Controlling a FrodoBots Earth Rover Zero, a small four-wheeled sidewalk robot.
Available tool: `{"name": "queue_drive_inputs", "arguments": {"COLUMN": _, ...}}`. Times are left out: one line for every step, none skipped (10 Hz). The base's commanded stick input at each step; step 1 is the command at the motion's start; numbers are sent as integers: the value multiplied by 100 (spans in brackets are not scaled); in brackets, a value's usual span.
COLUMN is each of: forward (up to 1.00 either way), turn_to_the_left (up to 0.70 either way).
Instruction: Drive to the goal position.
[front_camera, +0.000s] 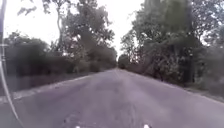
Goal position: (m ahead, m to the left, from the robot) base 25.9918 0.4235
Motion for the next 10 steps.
{"name": "queue_drive_inputs", "arguments": {"forward": 70, "turn_to_the_left": 0}}
{"name": "queue_drive_inputs", "arguments": {"forward": 70, "turn_to_the_left": 0}}
{"name": "queue_drive_inputs", "arguments": {"forward": 70, "turn_to_the_left": 0}}
{"name": "queue_drive_inputs", "arguments": {"forward": 70, "turn_to_the_left": 0}}
{"name": "queue_drive_inputs", "arguments": {"forward": 70, "turn_to_the_left": 0}}
{"name": "queue_drive_inputs", "arguments": {"forward": 70, "turn_to_the_left": 0}}
{"name": "queue_drive_inputs", "arguments": {"forward": 70, "turn_to_the_left": 0}}
{"name": "queue_drive_inputs", "arguments": {"forward": 70, "turn_to_the_left": 0}}
{"name": "queue_drive_inputs", "arguments": {"forward": 70, "turn_to_the_left": 0}}
{"name": "queue_drive_inputs", "arguments": {"forward": 70, "turn_to_the_left": 0}}
